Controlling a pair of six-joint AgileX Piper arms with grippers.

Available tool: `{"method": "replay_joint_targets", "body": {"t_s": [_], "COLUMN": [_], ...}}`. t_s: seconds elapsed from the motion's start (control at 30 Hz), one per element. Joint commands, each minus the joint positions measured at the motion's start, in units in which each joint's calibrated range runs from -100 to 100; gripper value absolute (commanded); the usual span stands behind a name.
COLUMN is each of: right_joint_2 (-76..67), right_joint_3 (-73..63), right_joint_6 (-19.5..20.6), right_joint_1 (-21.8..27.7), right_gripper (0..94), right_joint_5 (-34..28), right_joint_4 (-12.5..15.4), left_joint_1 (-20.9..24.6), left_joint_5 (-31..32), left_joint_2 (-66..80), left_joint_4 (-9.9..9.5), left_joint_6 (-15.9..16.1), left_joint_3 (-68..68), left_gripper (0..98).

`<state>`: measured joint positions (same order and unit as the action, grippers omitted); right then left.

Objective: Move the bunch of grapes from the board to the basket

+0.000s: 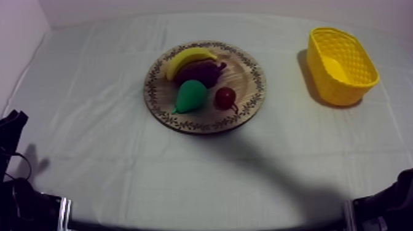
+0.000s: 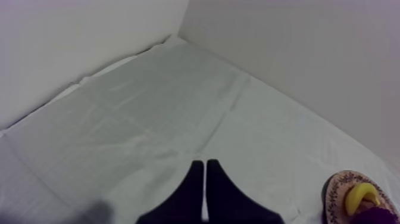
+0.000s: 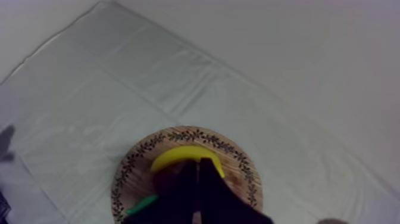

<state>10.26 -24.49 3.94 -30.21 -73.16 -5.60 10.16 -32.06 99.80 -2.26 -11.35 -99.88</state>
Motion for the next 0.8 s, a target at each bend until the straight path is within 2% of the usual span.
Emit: {"method": "replay_joint_targets", "body": {"t_s": [0.0, 0.27, 0.77], "right_joint_2": [1.1, 3.6, 8.7], "right_joint_3": [-1.8, -4.3, -6.3], "right_joint_6": [0.0, -1.2, -11.2], "right_joint_1": [-0.2, -1.3, -1.2], "right_gripper": [0.4, 0.4, 0.4], "right_joint_5": [-0.6, -2.9, -16.5], "right_joint_4": [-0.3, -1.4, -0.7], "left_joint_1": [0.0, 0.0, 0.0], "left_joint_5": [0.0, 0.0, 0.0], "left_joint_2": [0.0, 0.0, 0.0], "left_joint_4": [-0.01, -0.01, -0.01], "left_joint_6": [0.0, 0.0, 0.0], "left_joint_3": [0.0, 0.0, 0.0], "left_gripper": [0.1, 0.1, 0.1]}}
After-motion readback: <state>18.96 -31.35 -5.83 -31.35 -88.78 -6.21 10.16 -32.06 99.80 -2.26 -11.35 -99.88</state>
